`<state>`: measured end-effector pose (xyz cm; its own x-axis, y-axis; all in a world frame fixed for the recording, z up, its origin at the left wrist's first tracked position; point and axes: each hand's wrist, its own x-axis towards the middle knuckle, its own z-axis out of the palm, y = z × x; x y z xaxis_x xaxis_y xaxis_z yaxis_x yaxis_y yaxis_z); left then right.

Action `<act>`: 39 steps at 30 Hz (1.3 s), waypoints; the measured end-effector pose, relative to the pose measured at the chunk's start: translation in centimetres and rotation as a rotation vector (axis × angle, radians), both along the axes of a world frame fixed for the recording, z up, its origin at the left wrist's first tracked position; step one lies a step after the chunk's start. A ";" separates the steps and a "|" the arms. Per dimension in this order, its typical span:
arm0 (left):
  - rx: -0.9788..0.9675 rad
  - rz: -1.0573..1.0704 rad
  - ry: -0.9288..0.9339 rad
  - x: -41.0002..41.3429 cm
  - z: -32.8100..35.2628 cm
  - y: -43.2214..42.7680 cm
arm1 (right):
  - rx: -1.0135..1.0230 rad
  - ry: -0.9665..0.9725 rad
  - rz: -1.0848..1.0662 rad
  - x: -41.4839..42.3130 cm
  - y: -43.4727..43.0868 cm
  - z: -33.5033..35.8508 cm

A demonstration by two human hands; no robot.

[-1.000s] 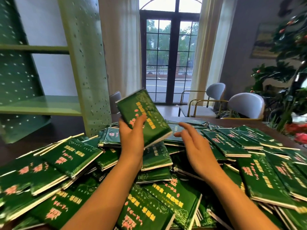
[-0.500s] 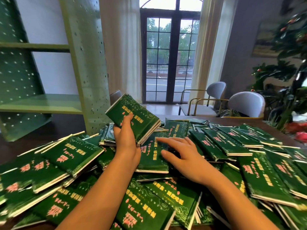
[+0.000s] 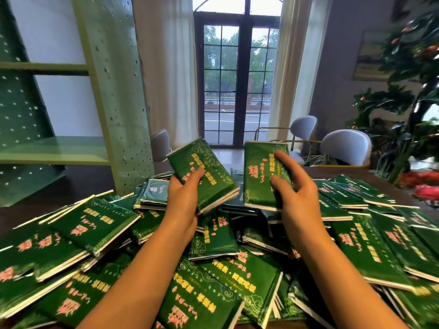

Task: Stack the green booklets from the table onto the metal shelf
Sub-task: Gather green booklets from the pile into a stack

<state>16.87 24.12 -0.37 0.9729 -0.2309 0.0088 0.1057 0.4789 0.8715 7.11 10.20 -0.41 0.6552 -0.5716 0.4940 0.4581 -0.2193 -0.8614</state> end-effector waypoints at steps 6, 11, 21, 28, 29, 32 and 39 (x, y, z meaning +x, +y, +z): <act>0.103 -0.250 -0.029 -0.8 -0.2 -0.3 | -0.114 0.014 0.110 0.0 0.7 -0.2; 0.129 -0.345 -0.053 -1.3 -0.4 -0.7 | -0.275 0.135 0.154 0.4 1.1 -1.1; 0.123 -0.361 -0.138 -1.6 -0.6 -0.7 | -0.612 0.294 0.206 0.2 1.7 -1.4; -0.026 -0.132 -0.100 -1.3 0.4 -0.4 | -0.573 0.190 -0.015 0.5 0.0 -1.2; -0.040 -0.097 -0.081 -1.0 0.4 -0.2 | -0.611 0.224 -0.075 0.6 -0.3 -1.4; -0.048 0.012 -0.043 -0.4 0.3 0.0 | -0.789 0.385 -0.179 0.8 -0.8 -1.9; -0.108 0.122 0.042 0.0 -0.1 -0.1 | -1.205 0.819 -0.171 1.0 -0.5 -2.5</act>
<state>16.87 23.98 -0.49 0.9937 -0.1114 -0.0136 0.0762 0.5808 0.8105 8.07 9.75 -2.94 0.9495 -0.1896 0.2502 -0.1632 -0.9790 -0.1226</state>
